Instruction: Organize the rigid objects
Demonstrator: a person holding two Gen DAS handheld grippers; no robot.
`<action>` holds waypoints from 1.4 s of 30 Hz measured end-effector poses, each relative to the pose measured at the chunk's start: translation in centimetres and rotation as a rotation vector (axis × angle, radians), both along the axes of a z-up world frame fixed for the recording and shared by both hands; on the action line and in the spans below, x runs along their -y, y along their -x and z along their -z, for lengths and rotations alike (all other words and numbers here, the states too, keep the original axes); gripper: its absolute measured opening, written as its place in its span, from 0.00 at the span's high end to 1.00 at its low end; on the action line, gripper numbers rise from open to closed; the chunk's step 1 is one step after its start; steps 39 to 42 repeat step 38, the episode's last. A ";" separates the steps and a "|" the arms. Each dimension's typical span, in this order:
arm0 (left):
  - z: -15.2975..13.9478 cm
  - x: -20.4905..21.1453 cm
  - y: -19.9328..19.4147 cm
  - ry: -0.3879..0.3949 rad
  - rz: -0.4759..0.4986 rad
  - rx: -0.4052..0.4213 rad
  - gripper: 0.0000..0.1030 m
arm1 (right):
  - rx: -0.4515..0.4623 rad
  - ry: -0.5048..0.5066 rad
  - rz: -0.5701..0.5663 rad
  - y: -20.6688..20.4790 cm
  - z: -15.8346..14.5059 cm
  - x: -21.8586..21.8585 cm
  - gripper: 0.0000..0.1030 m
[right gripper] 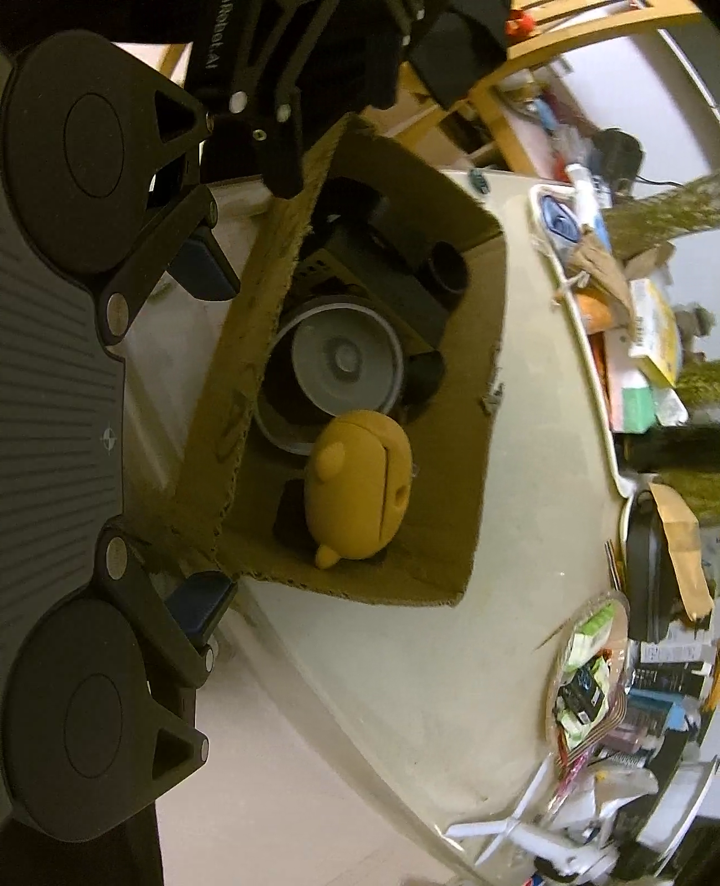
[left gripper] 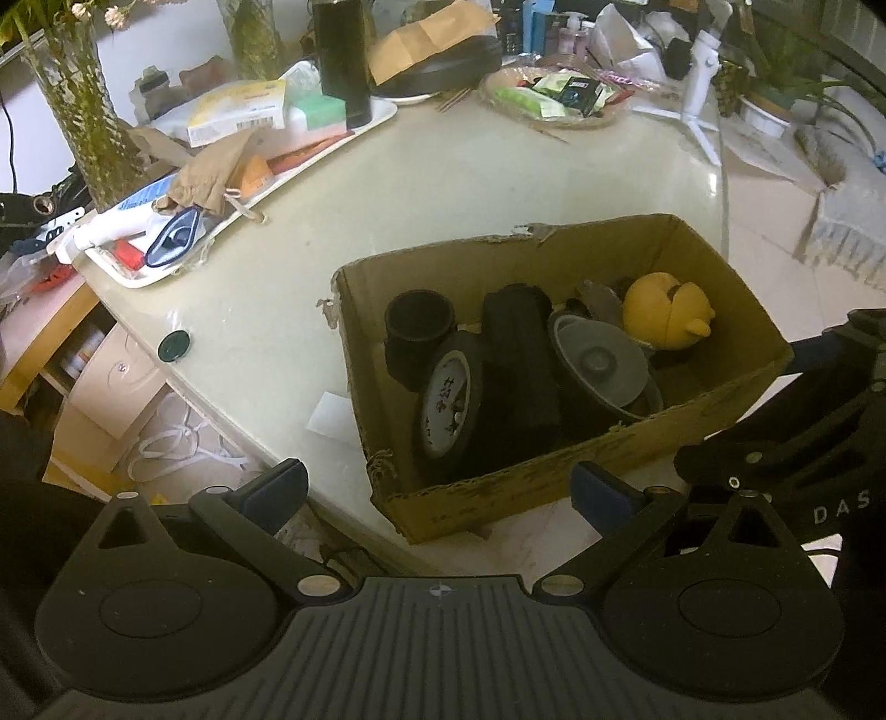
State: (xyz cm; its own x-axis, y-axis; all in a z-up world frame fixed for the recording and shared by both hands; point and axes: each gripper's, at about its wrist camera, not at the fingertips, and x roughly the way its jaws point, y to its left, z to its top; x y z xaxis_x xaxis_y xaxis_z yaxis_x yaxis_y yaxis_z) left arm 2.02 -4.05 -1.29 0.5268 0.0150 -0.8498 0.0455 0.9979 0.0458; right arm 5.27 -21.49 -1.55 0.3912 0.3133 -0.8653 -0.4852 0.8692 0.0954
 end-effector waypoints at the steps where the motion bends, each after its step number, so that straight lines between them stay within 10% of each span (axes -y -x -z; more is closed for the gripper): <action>1: 0.0 0.0 -0.1 0.001 -0.003 -0.003 0.00 | -0.002 0.001 0.002 0.0 0.0 0.0 0.00; 42: 0.3 -1.0 -0.3 0.017 -0.050 -0.031 0.00 | -0.009 0.002 0.017 -0.3 0.1 0.1 0.00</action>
